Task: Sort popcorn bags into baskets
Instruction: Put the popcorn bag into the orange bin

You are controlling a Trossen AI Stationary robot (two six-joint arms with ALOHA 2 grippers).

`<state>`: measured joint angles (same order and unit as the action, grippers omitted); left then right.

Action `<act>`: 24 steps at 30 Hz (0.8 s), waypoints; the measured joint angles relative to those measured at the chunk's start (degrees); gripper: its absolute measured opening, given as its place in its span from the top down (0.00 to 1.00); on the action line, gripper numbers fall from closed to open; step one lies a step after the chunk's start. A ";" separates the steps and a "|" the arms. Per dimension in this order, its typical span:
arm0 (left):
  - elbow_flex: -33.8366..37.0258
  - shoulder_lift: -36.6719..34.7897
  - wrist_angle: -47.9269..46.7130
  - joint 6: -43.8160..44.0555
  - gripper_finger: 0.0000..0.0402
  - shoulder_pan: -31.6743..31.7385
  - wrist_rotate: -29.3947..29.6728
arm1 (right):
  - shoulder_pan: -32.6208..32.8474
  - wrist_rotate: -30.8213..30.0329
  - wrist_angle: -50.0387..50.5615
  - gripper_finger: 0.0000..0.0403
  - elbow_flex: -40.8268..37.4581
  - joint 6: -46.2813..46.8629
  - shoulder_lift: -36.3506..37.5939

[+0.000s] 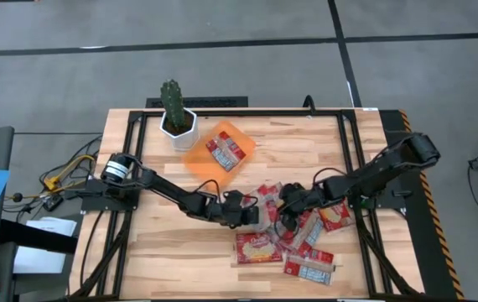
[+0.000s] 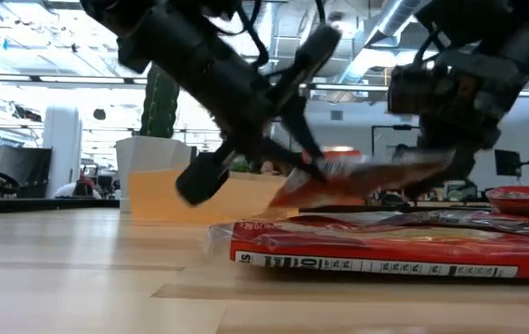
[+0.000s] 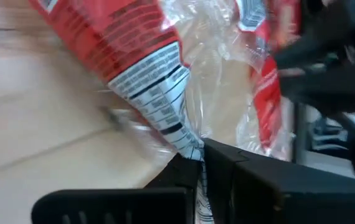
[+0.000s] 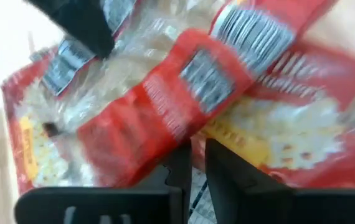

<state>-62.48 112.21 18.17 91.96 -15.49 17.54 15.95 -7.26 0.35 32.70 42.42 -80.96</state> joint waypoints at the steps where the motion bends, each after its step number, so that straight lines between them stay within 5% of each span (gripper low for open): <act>1: -0.02 -0.89 -0.35 -0.39 1.00 0.00 0.08 | -0.09 -0.57 0.86 0.82 0.09 -0.31 1.26; 12: -0.09 -13.71 -7.21 -7.15 1.00 1.59 2.60 | -5.31 -3.93 8.38 0.82 0.07 -0.93 16.69; 18: -0.09 -21.66 -21.89 -8.27 1.00 1.57 12.97 | -7.22 -8.15 7.96 0.82 0.05 -1.11 18.59; 24: -0.07 -25.44 -39.58 2.78 1.00 2.35 22.22 | -9.18 -8.09 7.47 0.82 -0.04 -2.37 16.90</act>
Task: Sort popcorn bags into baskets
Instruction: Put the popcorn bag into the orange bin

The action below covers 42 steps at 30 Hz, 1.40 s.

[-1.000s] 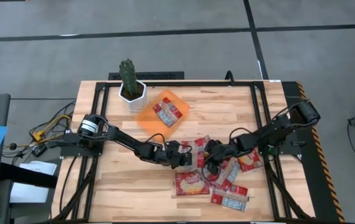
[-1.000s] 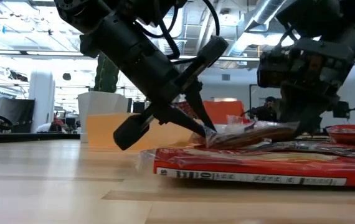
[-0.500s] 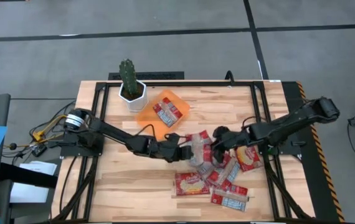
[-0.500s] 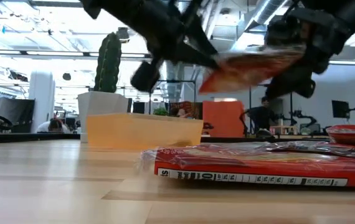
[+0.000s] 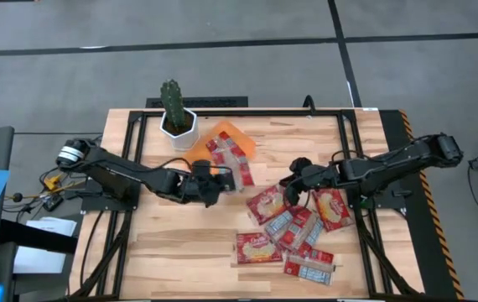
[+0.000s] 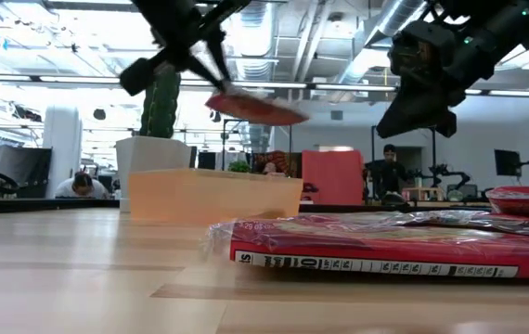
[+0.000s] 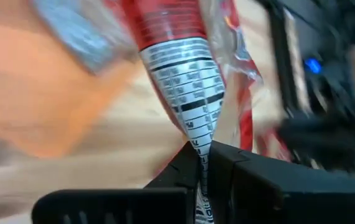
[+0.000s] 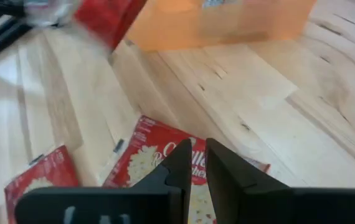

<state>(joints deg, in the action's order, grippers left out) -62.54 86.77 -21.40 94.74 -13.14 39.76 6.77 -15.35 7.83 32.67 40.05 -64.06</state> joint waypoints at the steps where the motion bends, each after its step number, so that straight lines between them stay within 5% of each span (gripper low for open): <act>1: 0.00 -0.36 -2.19 2.09 1.00 0.06 1.51 | -0.30 0.06 -0.69 0.82 0.06 -0.03 -0.35; 13: 0.09 2.97 -22.82 28.48 1.00 2.78 8.33 | -3.22 0.01 -0.83 0.82 0.04 -3.83 -1.00; 27: 0.07 9.00 -20.30 28.78 0.98 5.50 3.43 | -3.96 -1.04 -0.81 0.82 0.04 -4.74 -2.00; 42: 0.07 7.41 -18.04 23.47 0.52 5.36 -2.30 | -3.94 -0.63 -0.54 0.82 0.04 -5.84 -2.00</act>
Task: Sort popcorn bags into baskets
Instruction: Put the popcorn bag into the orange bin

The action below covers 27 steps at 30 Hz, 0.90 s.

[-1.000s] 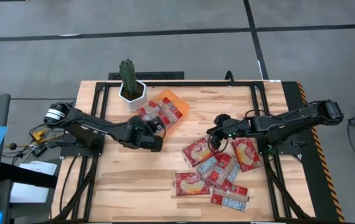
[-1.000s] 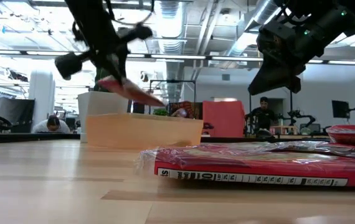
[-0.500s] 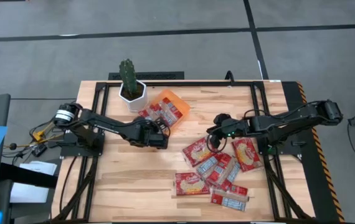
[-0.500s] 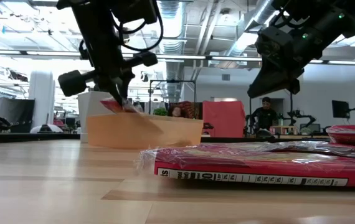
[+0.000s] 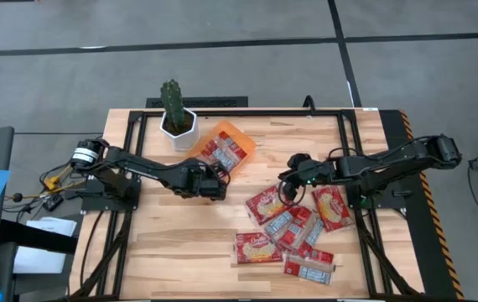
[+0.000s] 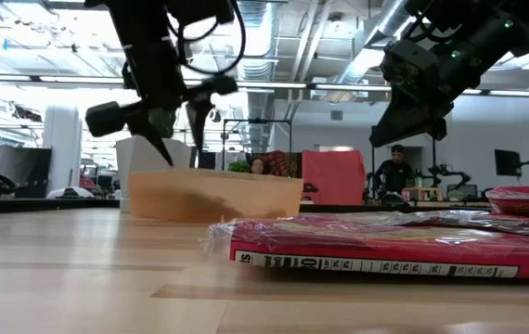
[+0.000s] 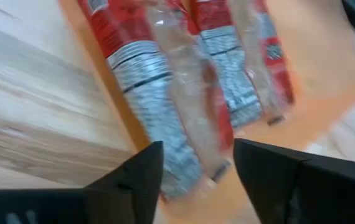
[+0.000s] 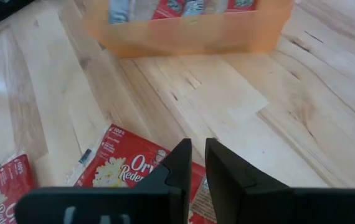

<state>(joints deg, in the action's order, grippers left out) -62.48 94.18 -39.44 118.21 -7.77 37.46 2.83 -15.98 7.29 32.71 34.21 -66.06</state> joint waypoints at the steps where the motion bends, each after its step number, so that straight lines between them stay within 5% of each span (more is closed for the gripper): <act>1: 0.00 -0.77 0.46 -0.96 0.50 -0.06 -0.33 | -0.04 0.47 0.00 0.82 0.00 -0.10 0.02; 12: -0.02 -8.30 1.97 -15.76 0.37 -0.74 -1.09 | 0.02 1.12 0.17 0.82 0.00 -0.21 0.11; 22: -0.07 -8.34 26.77 -42.08 0.37 -2.93 -11.54 | 2.32 4.38 7.34 0.82 0.00 0.08 0.11; 27: -0.04 -5.20 33.20 -47.06 0.37 -3.98 -13.64 | 5.65 4.12 11.14 0.82 -0.39 3.73 0.11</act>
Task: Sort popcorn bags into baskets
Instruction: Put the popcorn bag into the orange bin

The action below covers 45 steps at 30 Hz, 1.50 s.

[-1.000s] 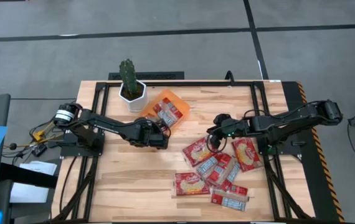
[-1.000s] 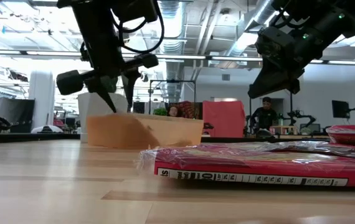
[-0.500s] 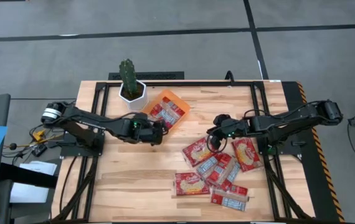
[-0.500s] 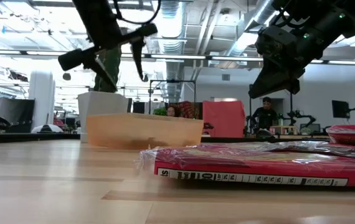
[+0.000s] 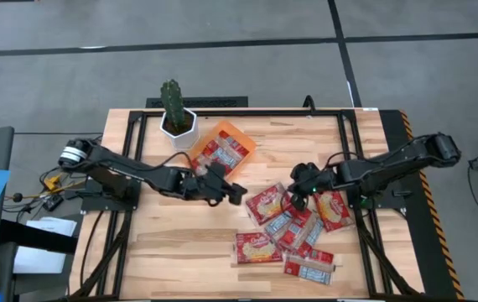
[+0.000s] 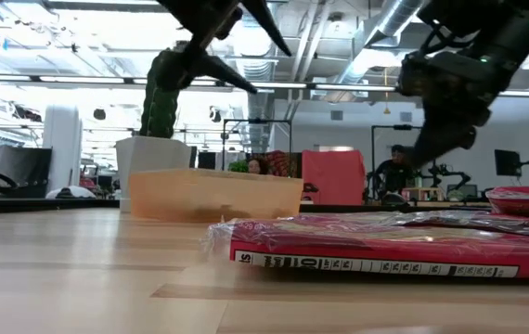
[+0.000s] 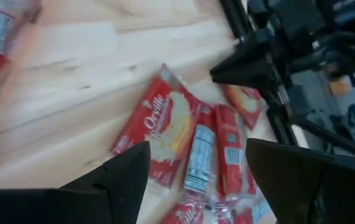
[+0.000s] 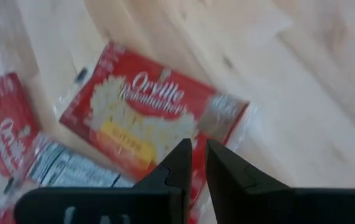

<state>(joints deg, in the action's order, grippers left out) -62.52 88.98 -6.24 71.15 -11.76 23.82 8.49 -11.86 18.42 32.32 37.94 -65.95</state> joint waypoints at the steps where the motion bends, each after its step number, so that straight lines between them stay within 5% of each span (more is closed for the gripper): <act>1: -0.02 0.97 0.39 -0.17 0.37 -0.22 -0.25 | 0.79 0.00 0.03 0.82 -0.37 0.98 0.00; 10: 0.04 11.53 9.11 -1.19 0.37 -1.50 -1.35 | 5.91 -3.97 0.59 0.82 -2.39 8.58 -1.74; 21: -1.73 21.98 17.73 -1.02 0.37 -1.68 -5.33 | 7.44 -4.88 -5.46 0.82 -2.34 9.98 -15.07; 34: -2.38 20.49 9.28 3.78 0.37 -3.30 -4.29 | 7.84 -1.98 -10.51 0.82 2.06 -2.28 -21.05; 45: -11.80 20.47 -7.71 2.87 0.37 -6.48 -0.88 | 10.96 -3.44 -10.92 0.82 5.68 -12.20 -18.09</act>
<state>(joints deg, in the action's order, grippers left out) -74.32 109.45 -13.95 74.02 -18.24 22.94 19.44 -15.30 7.50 38.00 25.74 -84.04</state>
